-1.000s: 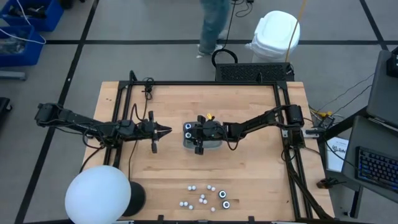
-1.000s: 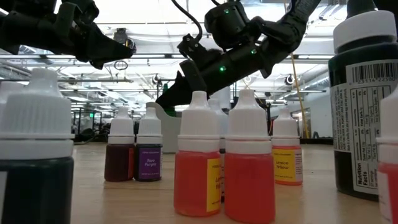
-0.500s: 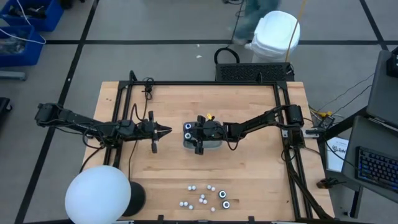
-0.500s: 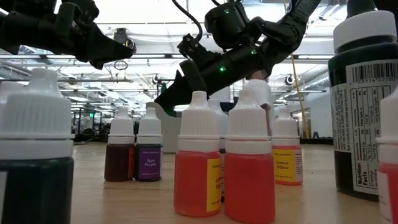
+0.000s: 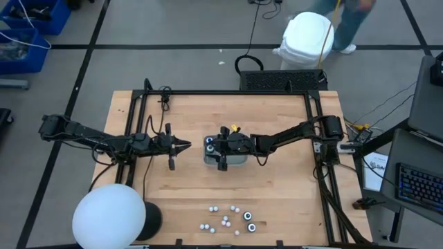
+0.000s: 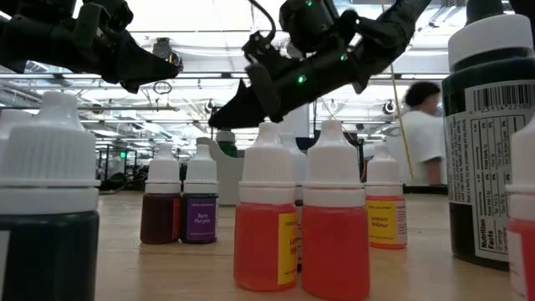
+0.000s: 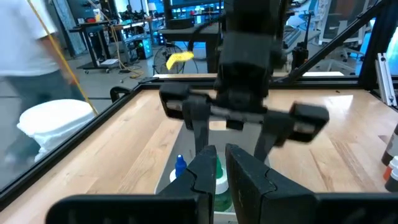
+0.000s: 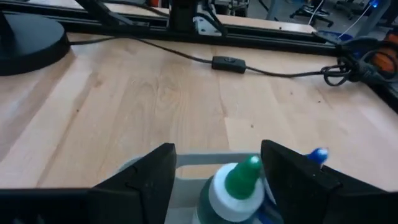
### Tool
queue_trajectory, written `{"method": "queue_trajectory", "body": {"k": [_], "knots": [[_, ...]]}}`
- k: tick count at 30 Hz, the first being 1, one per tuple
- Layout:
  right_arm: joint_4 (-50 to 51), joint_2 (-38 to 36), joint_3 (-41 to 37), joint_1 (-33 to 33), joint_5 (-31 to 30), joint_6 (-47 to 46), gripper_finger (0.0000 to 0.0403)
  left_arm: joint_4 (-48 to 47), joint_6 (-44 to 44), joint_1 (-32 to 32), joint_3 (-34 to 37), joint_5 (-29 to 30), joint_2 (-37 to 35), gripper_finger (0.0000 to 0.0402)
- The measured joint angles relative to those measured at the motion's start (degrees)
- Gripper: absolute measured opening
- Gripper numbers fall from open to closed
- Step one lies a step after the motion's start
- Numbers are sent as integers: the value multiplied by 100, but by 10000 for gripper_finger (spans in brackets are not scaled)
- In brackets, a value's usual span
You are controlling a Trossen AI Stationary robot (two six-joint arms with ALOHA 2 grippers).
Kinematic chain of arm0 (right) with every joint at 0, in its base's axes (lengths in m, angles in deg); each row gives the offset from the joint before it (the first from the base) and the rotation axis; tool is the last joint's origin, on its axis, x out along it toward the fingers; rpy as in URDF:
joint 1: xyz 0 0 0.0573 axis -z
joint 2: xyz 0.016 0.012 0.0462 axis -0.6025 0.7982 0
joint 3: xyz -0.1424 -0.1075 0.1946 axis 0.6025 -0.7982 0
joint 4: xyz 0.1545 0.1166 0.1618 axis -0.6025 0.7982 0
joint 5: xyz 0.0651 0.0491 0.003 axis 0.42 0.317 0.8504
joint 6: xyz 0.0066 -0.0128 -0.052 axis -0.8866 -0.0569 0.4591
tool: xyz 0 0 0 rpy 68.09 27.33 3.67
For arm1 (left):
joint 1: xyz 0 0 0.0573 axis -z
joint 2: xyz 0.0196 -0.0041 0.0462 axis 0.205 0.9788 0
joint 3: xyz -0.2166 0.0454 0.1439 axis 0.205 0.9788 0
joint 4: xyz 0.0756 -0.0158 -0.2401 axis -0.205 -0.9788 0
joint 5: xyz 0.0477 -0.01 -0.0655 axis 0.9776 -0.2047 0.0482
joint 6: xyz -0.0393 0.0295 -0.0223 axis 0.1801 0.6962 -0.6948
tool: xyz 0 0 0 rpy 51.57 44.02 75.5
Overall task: Pick & Place food coloring
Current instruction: Put the large black food coloring bottle into the gray bin
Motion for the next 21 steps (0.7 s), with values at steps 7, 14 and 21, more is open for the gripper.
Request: {"method": "queue_trajectory", "body": {"k": [7,14,21], "knots": [[1337,-1262,2,-269,-508,340,226,-19,0,-1,0,2,0,42],[2957,-3088,-97,-891,-1216,533,200,-151,-4,0,0,0,0,42],[3034,-5159,-1388,-1629,-1231,26,105,-139,-9,0,0,0,0,42]]}}
